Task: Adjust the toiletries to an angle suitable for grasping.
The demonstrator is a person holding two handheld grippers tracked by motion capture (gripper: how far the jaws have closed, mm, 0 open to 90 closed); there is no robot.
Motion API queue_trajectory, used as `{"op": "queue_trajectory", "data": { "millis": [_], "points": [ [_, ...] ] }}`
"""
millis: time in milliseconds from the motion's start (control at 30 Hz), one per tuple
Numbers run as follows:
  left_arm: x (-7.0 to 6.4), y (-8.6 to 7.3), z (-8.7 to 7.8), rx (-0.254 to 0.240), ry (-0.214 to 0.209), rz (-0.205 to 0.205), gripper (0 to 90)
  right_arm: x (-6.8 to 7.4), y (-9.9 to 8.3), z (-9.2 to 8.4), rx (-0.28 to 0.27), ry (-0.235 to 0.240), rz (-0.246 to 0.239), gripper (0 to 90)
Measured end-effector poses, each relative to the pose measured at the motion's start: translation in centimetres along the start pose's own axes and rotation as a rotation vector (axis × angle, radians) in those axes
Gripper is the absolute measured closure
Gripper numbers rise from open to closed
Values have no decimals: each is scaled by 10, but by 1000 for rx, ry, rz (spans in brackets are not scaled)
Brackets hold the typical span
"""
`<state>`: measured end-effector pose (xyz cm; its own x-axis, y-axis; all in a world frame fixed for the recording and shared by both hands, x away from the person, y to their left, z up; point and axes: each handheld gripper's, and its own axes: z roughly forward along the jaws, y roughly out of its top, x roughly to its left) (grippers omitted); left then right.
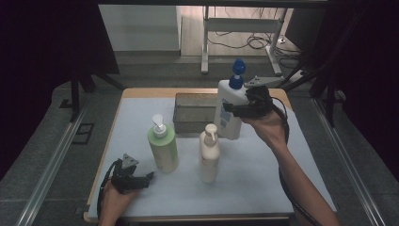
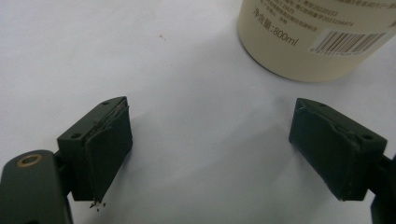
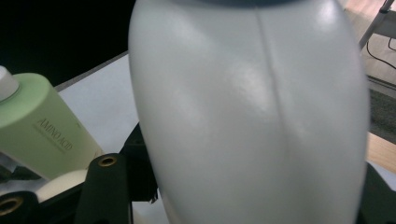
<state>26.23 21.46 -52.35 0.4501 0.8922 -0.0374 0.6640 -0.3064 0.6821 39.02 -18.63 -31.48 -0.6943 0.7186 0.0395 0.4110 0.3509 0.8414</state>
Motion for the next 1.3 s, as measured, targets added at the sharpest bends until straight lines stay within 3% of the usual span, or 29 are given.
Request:
{"op": "queue_trajectory", "data": {
  "millis": [900,1300],
  "points": [
    [0,0,0,-1,0,2,133,-10,33,40,-27,-46,5,407],
    [0,0,0,-1,0,1,133,-12,39,74,-40,-59,28,407]
  ]
}}
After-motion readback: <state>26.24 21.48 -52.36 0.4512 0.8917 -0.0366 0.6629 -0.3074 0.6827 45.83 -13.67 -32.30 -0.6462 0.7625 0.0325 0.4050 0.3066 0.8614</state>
